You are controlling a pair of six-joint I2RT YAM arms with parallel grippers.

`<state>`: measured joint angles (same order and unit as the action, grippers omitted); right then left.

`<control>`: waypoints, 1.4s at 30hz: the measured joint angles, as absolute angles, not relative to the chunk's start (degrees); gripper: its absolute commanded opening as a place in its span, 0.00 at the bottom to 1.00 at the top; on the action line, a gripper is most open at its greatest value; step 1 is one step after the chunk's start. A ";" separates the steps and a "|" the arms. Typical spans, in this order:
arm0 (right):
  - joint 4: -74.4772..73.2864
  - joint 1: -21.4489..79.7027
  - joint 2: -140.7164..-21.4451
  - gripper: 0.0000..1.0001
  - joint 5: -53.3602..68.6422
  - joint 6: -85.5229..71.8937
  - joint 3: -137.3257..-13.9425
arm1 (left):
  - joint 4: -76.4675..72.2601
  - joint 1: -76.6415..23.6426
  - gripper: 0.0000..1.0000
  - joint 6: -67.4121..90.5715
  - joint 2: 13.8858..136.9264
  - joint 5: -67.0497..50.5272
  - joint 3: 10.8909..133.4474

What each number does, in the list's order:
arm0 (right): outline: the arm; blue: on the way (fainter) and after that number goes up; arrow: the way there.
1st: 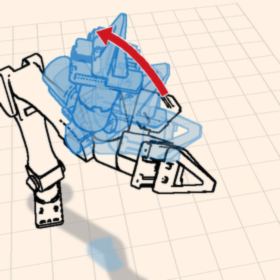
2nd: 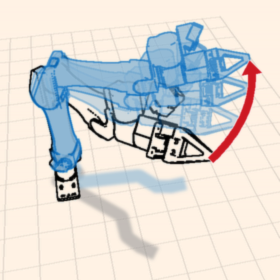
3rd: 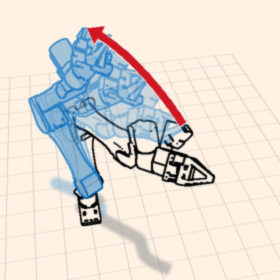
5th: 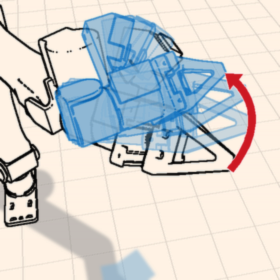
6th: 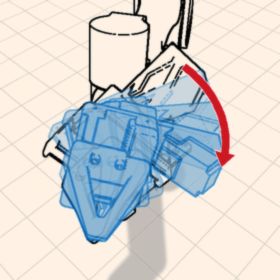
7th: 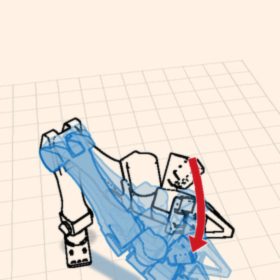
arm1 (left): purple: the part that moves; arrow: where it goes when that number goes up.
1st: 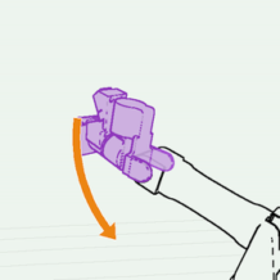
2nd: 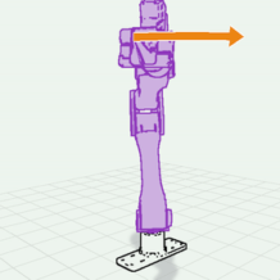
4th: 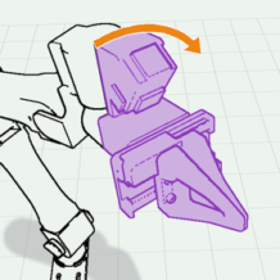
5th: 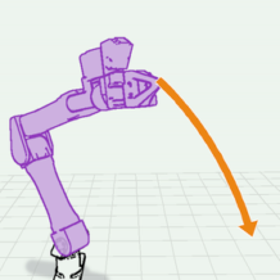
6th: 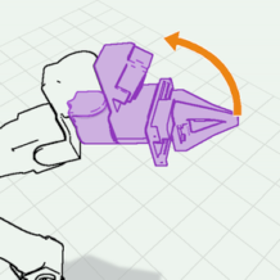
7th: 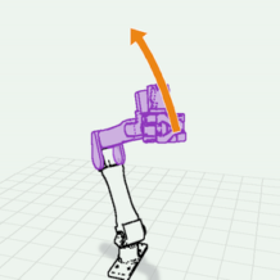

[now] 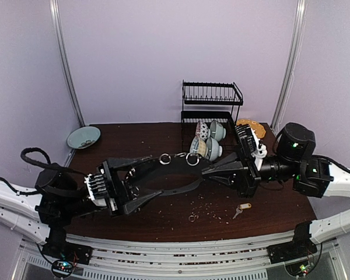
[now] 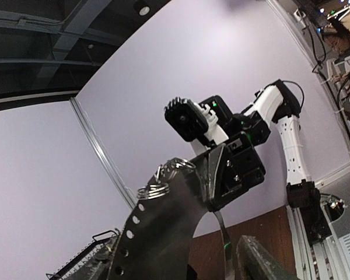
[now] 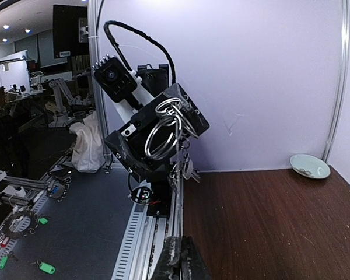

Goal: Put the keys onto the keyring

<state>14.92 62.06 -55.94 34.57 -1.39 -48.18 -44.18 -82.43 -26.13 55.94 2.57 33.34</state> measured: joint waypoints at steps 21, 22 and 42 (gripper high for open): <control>-7.09 62.06 -58.74 0.00 31.22 11.16 -55.02 | -6.55 -81.65 0.76 -21.69 55.68 10.02 49.74; -7.20 62.06 -58.72 0.00 31.51 11.42 -55.02 | -5.26 -81.30 0.80 -21.41 55.68 9.54 49.74; -6.90 62.06 -57.36 0.00 32.60 11.86 -55.02 | -3.44 -79.96 0.14 -19.77 57.78 5.74 51.00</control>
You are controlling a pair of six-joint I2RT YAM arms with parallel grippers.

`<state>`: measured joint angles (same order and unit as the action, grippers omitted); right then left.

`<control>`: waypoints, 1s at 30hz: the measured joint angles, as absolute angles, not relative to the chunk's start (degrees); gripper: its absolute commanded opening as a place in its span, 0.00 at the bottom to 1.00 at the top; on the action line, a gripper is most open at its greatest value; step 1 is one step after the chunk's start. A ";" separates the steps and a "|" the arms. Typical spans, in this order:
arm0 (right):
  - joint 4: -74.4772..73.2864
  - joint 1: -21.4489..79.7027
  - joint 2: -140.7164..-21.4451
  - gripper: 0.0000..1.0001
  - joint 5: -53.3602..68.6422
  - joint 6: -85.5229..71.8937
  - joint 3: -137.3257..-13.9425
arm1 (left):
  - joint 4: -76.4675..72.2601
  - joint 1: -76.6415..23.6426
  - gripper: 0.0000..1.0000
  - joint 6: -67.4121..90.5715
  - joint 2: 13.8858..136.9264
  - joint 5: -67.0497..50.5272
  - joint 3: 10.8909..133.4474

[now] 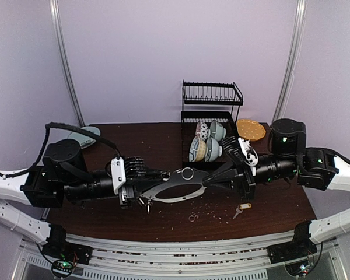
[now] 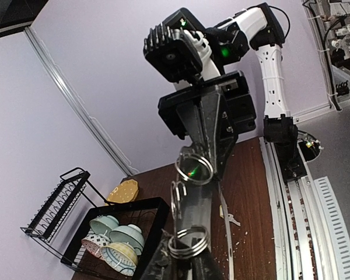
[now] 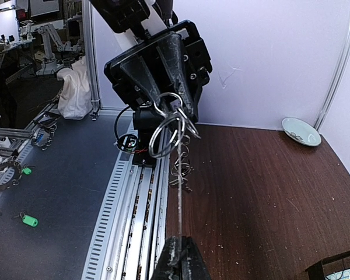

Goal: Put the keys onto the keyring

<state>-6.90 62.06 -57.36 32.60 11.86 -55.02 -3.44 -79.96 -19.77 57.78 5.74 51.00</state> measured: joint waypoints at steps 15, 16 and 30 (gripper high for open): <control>-6.72 62.06 -56.99 0.00 32.62 11.86 -54.89 | -5.54 -79.92 0.37 -20.14 57.06 3.01 49.08; -6.72 62.06 -56.88 0.00 32.62 11.88 -54.85 | -5.52 -79.92 0.37 -20.21 56.99 3.29 48.86; -6.24 62.06 -56.80 0.00 32.60 11.84 -54.78 | -6.74 -79.85 0.57 -21.28 58.92 5.19 48.51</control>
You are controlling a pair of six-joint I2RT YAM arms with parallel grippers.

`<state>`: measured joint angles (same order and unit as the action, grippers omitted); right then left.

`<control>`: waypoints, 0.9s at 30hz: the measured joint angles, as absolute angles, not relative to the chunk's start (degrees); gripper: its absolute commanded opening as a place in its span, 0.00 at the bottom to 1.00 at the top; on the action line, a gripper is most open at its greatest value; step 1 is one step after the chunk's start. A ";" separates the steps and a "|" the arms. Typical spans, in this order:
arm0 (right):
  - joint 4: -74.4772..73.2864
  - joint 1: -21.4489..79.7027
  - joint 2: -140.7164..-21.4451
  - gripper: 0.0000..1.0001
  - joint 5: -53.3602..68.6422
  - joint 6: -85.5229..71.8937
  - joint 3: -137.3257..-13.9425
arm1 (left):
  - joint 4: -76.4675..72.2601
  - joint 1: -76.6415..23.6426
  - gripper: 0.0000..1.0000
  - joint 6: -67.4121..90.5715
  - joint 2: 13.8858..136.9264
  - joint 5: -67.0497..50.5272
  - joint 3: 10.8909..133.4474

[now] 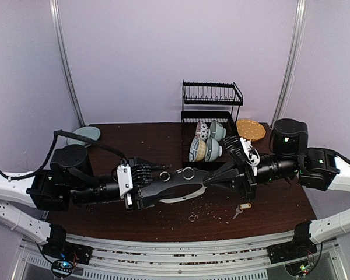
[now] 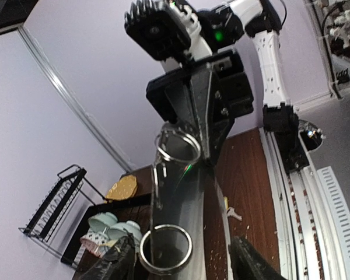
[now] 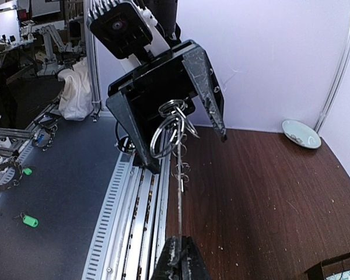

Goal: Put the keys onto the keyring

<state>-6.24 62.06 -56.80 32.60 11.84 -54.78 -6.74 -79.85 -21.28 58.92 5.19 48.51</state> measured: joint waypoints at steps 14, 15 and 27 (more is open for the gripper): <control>-7.29 62.61 -59.24 0.00 29.85 12.64 -54.81 | -5.78 -79.66 0.00 -21.43 64.58 5.41 53.58; -7.33 62.61 -59.09 0.00 29.52 13.21 -54.81 | -5.52 -79.66 0.00 -21.17 64.60 5.15 53.80; -7.09 62.67 -58.52 0.00 28.91 14.63 -54.76 | -5.28 -79.72 0.00 -20.88 64.75 5.17 54.41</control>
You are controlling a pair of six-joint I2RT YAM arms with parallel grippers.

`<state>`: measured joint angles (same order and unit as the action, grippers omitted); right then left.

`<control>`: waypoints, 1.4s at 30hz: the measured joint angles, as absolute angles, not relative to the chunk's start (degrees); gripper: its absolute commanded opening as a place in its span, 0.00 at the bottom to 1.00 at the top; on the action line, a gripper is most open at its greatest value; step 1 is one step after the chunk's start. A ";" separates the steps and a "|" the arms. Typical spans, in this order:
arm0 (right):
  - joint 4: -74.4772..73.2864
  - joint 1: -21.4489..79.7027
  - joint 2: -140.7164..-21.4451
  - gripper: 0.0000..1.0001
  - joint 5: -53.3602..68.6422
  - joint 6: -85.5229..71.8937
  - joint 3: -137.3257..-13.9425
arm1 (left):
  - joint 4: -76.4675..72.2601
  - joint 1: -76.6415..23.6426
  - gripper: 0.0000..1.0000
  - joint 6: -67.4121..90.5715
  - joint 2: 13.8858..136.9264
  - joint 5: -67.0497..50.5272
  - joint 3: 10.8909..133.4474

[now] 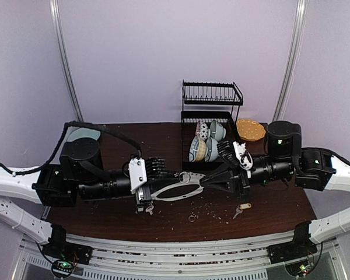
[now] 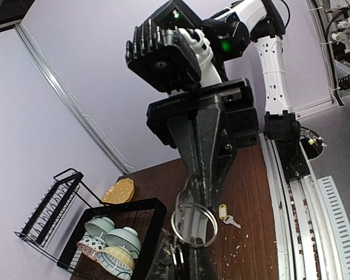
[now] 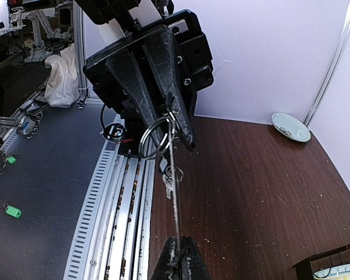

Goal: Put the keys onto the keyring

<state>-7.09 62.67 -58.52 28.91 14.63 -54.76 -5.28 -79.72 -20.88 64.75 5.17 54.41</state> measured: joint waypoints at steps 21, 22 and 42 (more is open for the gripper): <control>-5.93 62.87 -57.98 0.00 25.67 14.66 -52.71 | -7.27 -78.85 0.13 -21.32 65.60 8.69 52.03; -5.98 62.87 -57.98 0.00 25.54 14.63 -52.71 | -6.83 -78.78 0.14 -21.26 65.60 8.49 52.18; -6.44 62.78 -57.65 0.32 24.80 19.66 -52.99 | -0.62 -77.56 0.00 -16.14 68.10 4.67 54.33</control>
